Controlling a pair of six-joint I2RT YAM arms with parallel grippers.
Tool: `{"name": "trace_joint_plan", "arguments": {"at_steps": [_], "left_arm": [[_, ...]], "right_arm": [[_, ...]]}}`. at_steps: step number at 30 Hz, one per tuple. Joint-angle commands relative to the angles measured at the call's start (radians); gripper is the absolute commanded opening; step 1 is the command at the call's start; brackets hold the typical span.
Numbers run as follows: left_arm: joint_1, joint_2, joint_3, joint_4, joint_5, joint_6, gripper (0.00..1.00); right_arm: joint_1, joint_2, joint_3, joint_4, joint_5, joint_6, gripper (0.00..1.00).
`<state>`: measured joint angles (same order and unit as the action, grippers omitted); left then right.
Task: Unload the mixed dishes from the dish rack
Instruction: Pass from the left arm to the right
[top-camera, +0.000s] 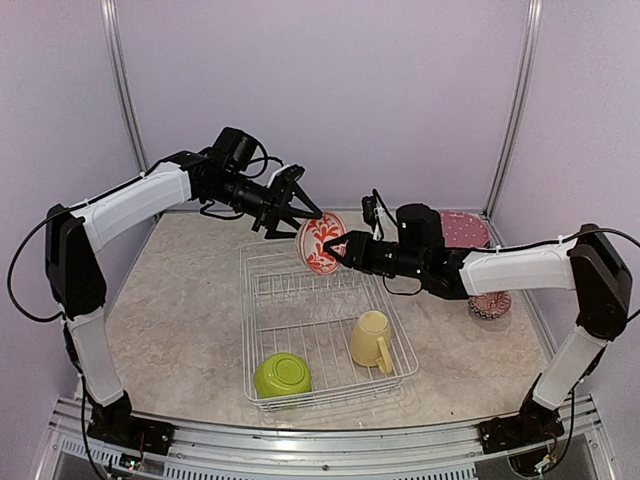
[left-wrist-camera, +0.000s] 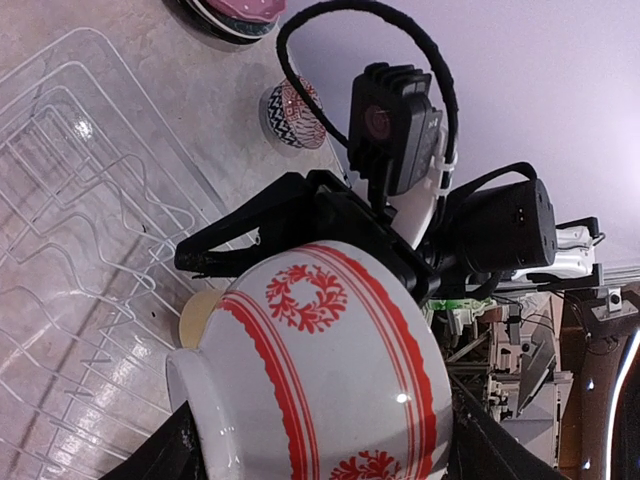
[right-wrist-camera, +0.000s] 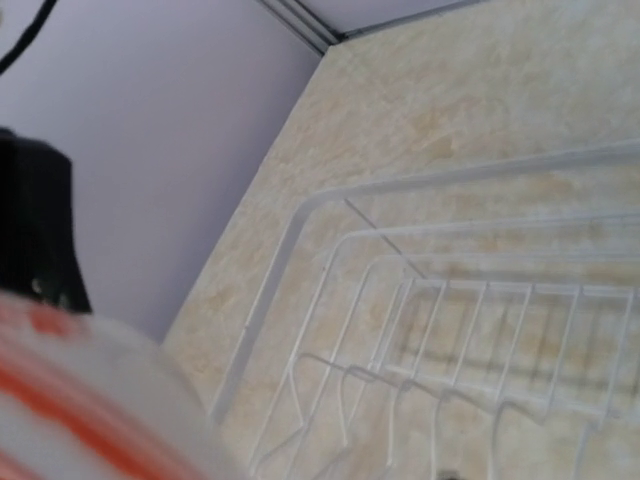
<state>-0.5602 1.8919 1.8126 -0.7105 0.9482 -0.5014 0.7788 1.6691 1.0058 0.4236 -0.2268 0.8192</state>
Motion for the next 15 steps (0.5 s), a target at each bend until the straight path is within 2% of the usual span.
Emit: {"name": "trace_joint_plan", "arguments": {"at_steps": [1,4,9,15], "left_arm": [[-0.013,0.002,0.004,0.051,0.067,-0.008,0.53],[-0.013,0.005,0.009,0.045,0.068,-0.015,0.54],[-0.011,0.014,0.032,0.009,0.063,-0.009,0.67],[0.005,-0.03,0.038,-0.032,-0.038,0.061,0.98]], "right_arm": [[0.007,-0.007,-0.001,0.071,-0.008,0.021,0.37],[0.006,-0.023,-0.016,0.08,0.01,0.033,0.24],[0.007,-0.037,-0.027,0.064,0.038,0.047,0.0],[0.005,-0.124,-0.068,-0.015,0.11,0.012,0.0]]}}
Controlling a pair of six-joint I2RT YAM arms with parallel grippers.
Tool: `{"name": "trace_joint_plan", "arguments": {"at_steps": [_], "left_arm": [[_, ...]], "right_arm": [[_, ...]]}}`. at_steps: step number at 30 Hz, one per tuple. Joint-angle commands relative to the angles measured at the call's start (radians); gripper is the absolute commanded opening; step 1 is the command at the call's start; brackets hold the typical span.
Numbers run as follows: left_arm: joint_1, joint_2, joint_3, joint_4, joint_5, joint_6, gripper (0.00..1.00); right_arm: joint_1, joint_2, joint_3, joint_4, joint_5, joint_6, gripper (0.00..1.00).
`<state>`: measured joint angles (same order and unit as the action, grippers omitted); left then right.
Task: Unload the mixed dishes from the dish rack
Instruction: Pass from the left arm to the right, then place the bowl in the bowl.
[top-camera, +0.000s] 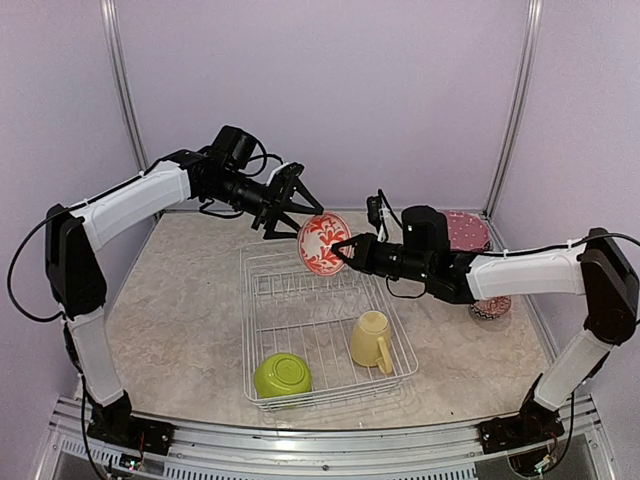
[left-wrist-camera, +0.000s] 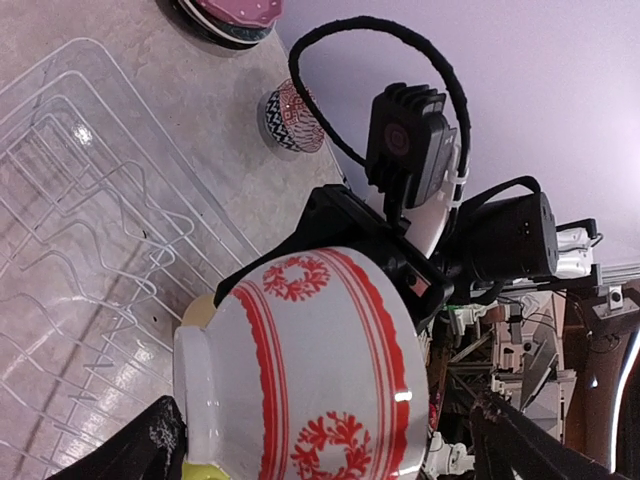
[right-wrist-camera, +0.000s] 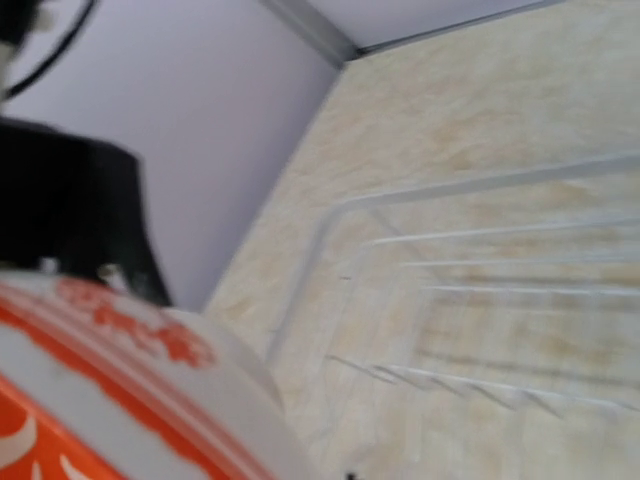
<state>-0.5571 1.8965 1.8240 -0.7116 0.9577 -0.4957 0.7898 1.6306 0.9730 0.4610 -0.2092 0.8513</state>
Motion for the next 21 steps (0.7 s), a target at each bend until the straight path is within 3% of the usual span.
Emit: {"name": "trace_joint_plan", "arguments": {"at_steps": [1,6,13,16,21], "left_arm": [[0.006,-0.047,0.024,-0.032,-0.064,0.065,0.99],[0.038,-0.095,0.042,-0.07,-0.182,0.121,0.99],[0.063,-0.175,0.086,-0.163,-0.422,0.176,0.99],[0.068,-0.214,0.08,-0.168,-0.502,0.214,0.99],[0.088,-0.289,-0.021,-0.117,-0.548,0.254,0.99]], "right_arm": [[-0.007,-0.105,-0.042,-0.077,0.11,-0.031,0.0],[-0.01,-0.243,-0.061,-0.276,0.275,-0.094,0.0],[-0.066,-0.482,-0.087,-0.854,0.709,0.032,0.0],[-0.184,-0.57,-0.108,-1.017,0.696,0.079,0.0],[-0.37,-0.688,-0.157,-1.139,0.594,0.084,0.0]]}}
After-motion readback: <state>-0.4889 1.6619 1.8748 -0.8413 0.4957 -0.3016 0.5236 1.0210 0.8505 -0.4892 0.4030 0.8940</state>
